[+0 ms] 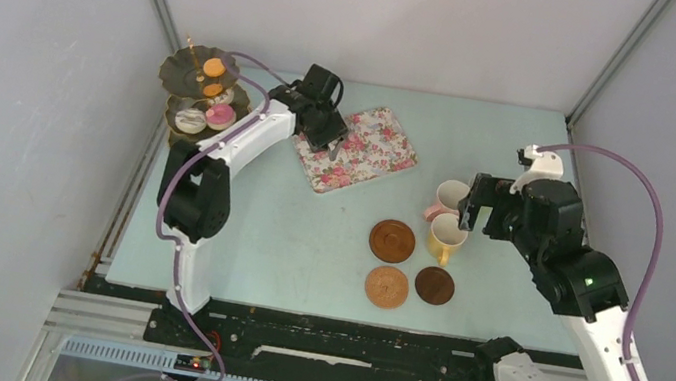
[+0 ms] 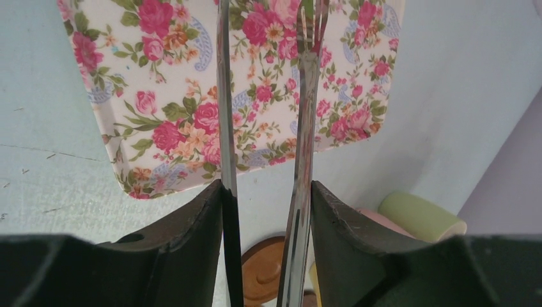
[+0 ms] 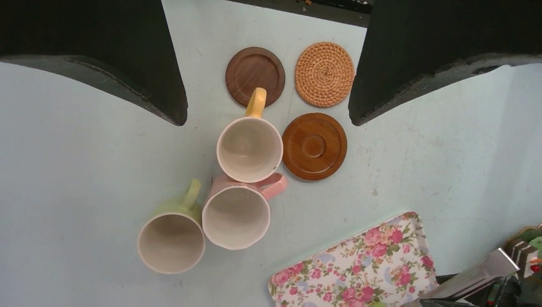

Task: Serve the afternoon tea

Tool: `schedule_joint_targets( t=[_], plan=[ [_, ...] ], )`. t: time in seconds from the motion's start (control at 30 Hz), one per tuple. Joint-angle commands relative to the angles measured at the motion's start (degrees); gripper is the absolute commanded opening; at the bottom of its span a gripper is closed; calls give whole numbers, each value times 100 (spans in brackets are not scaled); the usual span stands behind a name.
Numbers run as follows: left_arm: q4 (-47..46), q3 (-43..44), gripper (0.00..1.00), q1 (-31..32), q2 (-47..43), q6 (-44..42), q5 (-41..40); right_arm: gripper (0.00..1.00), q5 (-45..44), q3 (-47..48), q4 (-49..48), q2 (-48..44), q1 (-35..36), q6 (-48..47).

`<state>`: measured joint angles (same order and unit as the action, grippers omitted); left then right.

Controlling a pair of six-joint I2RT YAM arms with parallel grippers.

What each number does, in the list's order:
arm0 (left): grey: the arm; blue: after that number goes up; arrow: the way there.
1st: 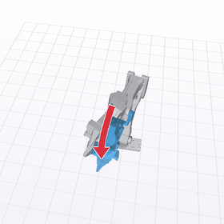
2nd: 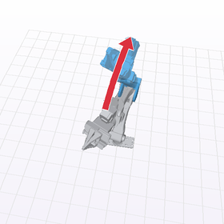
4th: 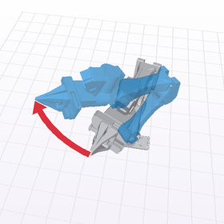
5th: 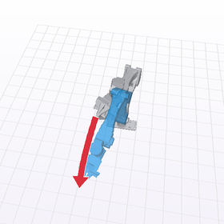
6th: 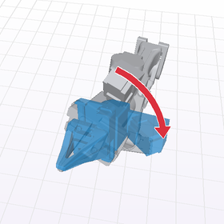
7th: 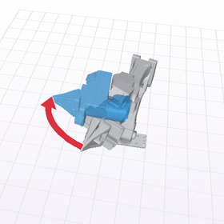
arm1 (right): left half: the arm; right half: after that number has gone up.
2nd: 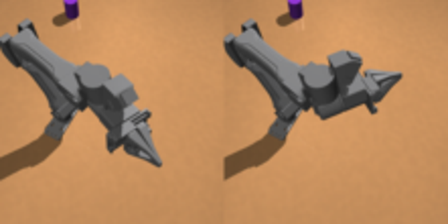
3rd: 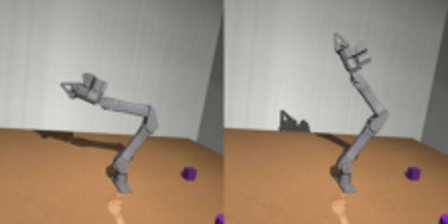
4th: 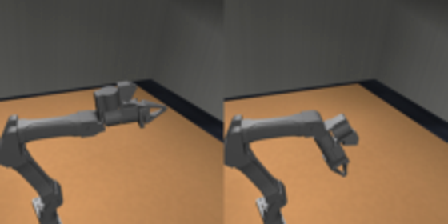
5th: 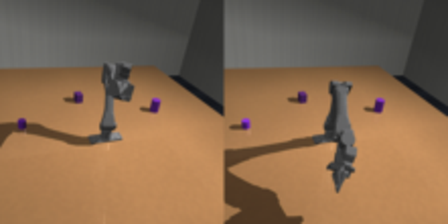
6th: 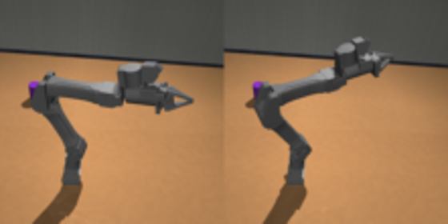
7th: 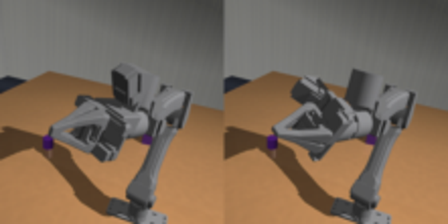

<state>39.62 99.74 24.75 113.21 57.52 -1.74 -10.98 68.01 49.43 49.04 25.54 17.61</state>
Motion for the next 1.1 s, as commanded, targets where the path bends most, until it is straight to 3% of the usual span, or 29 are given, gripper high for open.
schedule_joint_targets(
  t=[0.0,0.57,1.07],
  plan=[
    [132,390,52,85,157,266,-604,100,13,-114,-7,-284,-72,58],
    [934,1702,53,382,1147,1022,-1015,100,39,-450,-61,-759,-252,-130],
    [1386,2140,49,416,1609,1599,-1229,100,-78,-563,-82,-868,-149,-205]
  ],
)
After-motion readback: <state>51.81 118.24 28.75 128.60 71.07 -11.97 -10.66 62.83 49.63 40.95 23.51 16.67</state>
